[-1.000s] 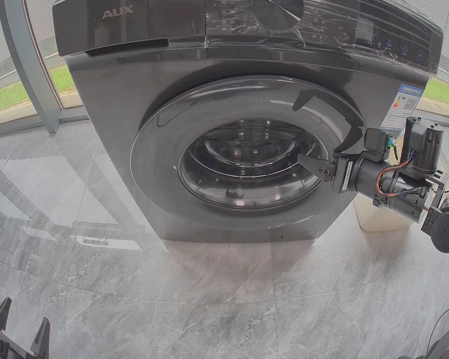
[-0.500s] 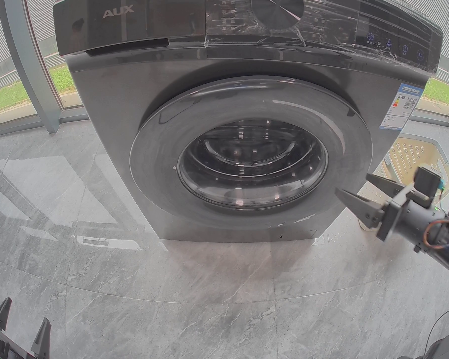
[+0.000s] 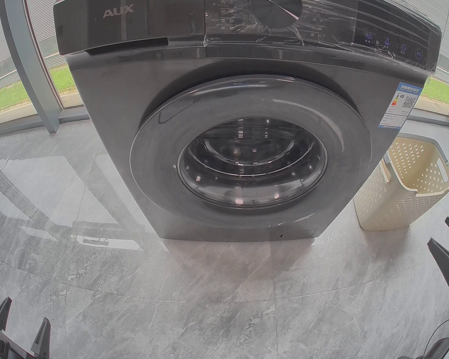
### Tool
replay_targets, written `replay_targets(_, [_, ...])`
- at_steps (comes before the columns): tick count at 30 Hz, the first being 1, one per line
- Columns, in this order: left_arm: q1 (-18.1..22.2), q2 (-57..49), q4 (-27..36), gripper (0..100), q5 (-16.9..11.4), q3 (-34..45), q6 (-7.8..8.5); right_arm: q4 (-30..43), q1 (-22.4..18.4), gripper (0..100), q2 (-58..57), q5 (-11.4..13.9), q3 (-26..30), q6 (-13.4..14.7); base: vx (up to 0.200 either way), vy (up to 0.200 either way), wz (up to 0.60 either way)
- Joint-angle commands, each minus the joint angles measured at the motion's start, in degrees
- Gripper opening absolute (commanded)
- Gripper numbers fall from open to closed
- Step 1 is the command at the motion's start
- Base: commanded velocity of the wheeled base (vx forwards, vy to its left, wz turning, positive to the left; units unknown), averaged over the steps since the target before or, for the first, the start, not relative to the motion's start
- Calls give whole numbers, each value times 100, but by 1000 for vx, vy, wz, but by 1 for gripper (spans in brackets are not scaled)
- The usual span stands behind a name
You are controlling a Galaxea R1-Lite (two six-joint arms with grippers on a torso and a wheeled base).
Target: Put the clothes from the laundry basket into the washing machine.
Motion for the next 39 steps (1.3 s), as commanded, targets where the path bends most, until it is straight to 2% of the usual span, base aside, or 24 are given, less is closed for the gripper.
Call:
replay_targets(1, [1, -66, 1, 100, 1, 92, 18, 1514, -1170, 100, -3151, -56, 765, -98, 0, 0, 0])
replay_targets(3, [1, -66, 1, 100, 1, 92, 18, 1496, -1478, 100, -2993, -29, 791, -107, 0, 0, 0])
replay_targets(5, [1, -66, 1, 100, 1, 92, 18, 1689, -1645, 100, -2993, 217, 958, -212, 0, 0, 0])
replay_targets(7, [1, -66, 1, 100, 1, 92, 18, 2243, -1662, 100, -3301, 243, 958, -256, 0, 0, 0])
replay_targets(8, [1, -66, 1, 100, 1, 92, 18, 3096, -1820, 100, -3731, 252, 923, -353, 0, 0, 0])
replay_targets(9, [1, -66, -7, 100, 9, 92, 0, 3394, -1882, 100, -3740, 182, 844, -353, 0, 0, 0])
replay_targets(10, [1, -66, 1, 100, 9, 92, 0, 3421, -1891, 100, -3740, 111, 800, -397, 0, 0, 0])
replay_targets(12, [1, -66, 1, 100, 18, 92, 9, 3403, -1891, 100, -3714, -284, 949, -458, 0, 0, 0])
replay_targets(13, [1, -66, 1, 100, 9, 92, 18, 3394, -1899, 100, -3705, -354, 958, -467, 0, 0, 0])
replay_targets(21, [1, -66, 1, 100, 9, 92, 9, 3333, -1908, 100, -3705, -143, 958, -537, 0, 0, 0])
replay_targets(39, [1, -66, 1, 100, 9, 92, 9, 3342, -1891, 100, -3705, -196, 958, -529, 0, 0, 0])
